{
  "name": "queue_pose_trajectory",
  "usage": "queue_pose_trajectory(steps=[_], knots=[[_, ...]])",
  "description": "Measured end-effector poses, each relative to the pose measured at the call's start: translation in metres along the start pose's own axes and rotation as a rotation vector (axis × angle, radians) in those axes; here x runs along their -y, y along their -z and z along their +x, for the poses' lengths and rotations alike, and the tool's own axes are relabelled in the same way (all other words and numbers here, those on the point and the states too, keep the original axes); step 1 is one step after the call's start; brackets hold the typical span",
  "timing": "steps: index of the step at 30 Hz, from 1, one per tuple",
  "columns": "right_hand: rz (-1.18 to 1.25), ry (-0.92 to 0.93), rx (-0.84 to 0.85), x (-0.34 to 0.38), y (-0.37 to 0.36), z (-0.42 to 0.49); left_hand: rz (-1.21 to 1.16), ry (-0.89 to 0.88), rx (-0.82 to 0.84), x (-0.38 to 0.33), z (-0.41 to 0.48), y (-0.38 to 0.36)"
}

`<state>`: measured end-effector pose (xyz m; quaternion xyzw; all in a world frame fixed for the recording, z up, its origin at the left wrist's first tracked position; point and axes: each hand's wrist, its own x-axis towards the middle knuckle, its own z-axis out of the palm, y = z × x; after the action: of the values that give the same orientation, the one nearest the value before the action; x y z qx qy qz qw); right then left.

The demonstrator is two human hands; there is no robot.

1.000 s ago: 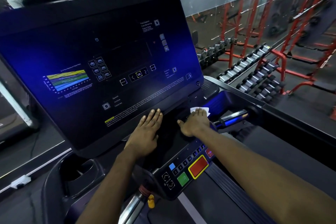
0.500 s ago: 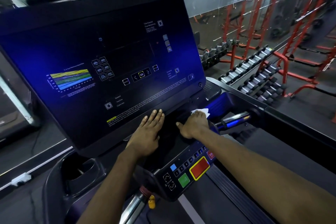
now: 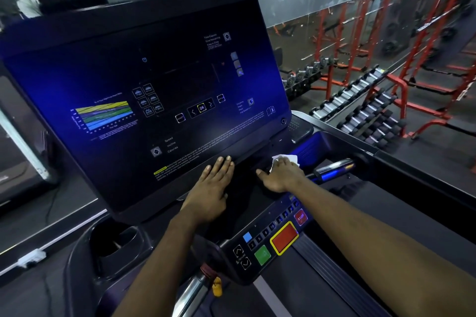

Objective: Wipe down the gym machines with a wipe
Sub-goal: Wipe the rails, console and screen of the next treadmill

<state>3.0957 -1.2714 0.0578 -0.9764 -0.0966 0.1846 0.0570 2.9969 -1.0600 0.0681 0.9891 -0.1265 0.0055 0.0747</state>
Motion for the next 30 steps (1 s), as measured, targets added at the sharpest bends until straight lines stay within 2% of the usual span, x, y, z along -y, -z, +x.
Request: queue_pose_trajectory(steps=[5, 9, 14, 17, 20, 25, 30], knots=[[-0.165, 0.148, -0.032, -0.007, -0.022, -0.028, -0.014, -0.011, -0.013, 0.002, 0.001, -0.002], [-0.045, 0.081, -0.049, -0.006, -0.01, -0.023, -0.014, -0.014, -0.006, 0.0, -0.001, 0.001], [-0.145, 0.13, -0.129, -0.009, -0.028, -0.051, -0.103, -0.04, 0.002, 0.005, -0.002, 0.005], [-0.037, 0.119, -0.131, -0.022, -0.02, -0.047, -0.15, -0.035, -0.077, 0.012, -0.017, 0.005], [0.042, 0.096, -0.177, -0.022, -0.024, -0.05, -0.082, -0.022, -0.132, 0.019, -0.043, 0.001], [0.137, 0.222, -0.338, -0.011, -0.057, -0.083, -0.053, -0.009, -0.12, 0.023, -0.053, -0.002], [0.237, 0.112, -0.411, -0.011, -0.056, -0.081, -0.095, -0.005, -0.084, 0.026, -0.049, 0.001]])
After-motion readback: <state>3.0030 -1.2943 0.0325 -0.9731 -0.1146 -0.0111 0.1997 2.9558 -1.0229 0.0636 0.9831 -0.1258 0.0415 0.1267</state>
